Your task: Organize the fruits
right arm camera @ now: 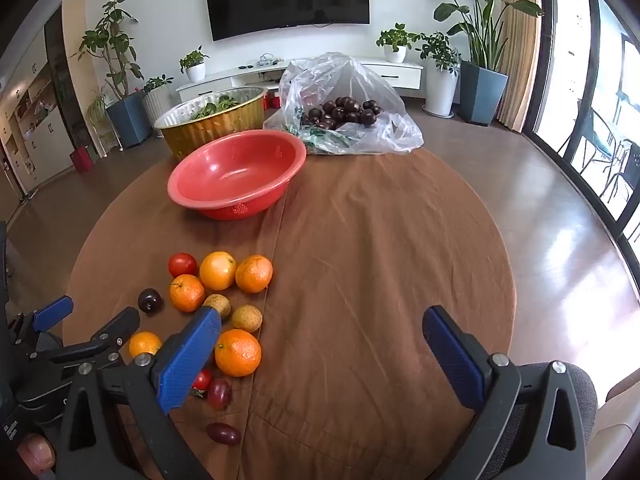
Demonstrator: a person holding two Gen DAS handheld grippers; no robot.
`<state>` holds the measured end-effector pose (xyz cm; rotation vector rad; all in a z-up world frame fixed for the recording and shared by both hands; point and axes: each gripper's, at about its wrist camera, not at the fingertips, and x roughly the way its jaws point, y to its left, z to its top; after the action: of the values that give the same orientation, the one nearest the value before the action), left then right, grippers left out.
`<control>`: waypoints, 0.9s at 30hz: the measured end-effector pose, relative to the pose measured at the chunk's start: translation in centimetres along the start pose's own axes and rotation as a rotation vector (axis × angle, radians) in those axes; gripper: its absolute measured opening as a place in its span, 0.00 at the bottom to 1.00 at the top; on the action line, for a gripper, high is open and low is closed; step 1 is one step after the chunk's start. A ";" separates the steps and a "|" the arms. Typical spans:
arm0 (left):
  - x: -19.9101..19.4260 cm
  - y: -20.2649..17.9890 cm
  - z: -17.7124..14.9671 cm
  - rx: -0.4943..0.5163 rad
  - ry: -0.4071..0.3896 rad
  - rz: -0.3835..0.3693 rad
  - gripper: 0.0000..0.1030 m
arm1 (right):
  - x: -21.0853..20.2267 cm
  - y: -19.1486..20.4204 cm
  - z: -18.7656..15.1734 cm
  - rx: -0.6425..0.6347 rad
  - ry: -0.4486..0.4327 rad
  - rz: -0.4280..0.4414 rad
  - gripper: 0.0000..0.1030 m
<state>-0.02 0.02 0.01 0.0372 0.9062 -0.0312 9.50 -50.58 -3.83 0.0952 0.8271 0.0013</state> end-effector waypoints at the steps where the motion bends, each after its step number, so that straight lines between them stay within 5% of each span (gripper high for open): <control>1: 0.0 0.0 0.0 0.002 0.000 -0.001 1.00 | 0.0 0.0 0.0 0.002 0.003 0.002 1.00; 27: 0.7 -0.2 -0.2 0.012 0.014 0.016 1.00 | 0.9 -0.2 -0.7 0.010 0.030 0.002 1.00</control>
<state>0.24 -0.17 -0.71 0.0559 0.9195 -0.0214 9.64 -50.66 -4.96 0.1060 0.8570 0.0001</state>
